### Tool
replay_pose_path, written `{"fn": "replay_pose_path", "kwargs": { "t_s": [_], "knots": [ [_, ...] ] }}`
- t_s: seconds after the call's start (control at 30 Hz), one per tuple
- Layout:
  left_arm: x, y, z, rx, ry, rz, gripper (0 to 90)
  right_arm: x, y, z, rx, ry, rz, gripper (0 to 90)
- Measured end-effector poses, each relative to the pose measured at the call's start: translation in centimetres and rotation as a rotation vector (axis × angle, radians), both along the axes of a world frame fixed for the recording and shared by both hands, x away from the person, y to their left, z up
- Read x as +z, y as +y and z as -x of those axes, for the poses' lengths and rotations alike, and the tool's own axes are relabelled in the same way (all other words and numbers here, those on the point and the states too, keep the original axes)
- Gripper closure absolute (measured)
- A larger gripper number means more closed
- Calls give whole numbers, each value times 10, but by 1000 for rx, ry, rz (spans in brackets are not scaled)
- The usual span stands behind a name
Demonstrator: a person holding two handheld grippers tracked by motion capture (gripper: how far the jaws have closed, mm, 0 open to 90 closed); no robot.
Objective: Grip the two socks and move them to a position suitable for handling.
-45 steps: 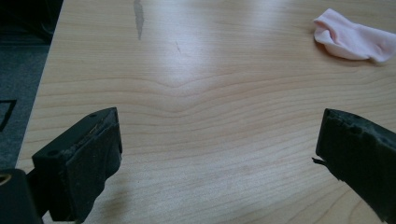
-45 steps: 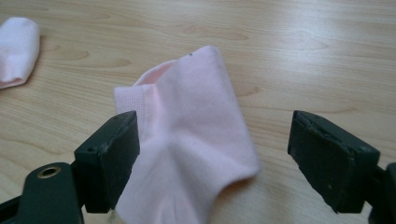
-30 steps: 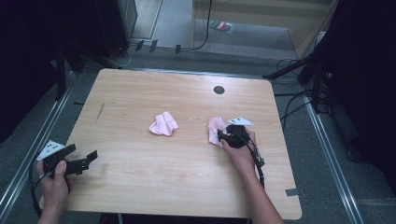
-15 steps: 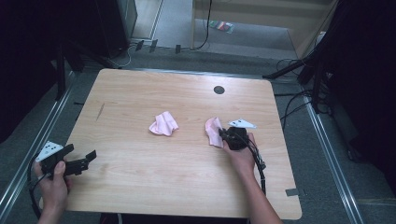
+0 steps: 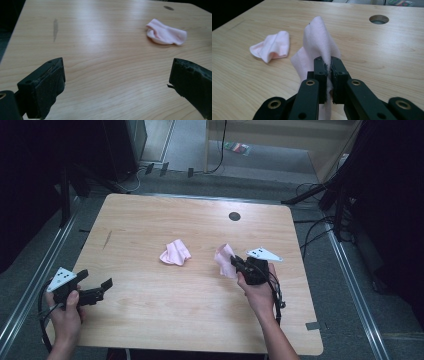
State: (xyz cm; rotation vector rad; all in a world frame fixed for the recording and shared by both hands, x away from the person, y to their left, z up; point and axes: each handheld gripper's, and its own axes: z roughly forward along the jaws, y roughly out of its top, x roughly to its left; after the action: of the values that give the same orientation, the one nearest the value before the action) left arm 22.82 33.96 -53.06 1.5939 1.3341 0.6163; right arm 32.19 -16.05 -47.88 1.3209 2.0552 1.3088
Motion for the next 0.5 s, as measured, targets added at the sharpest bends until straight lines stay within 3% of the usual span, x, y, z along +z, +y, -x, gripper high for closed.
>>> {"fn": "replay_pose_path", "kwargs": {
  "t_s": [0.2, 0.5],
  "knots": [
    [7, -27, -2, -68, -12, 18, 3, 9, 10, 11, 22, 7, -21, 861],
    [20, -70, -5, -180, -41, 11, 4, 19, 41, 37, 80, 17, -26, 860]
  ]
}}
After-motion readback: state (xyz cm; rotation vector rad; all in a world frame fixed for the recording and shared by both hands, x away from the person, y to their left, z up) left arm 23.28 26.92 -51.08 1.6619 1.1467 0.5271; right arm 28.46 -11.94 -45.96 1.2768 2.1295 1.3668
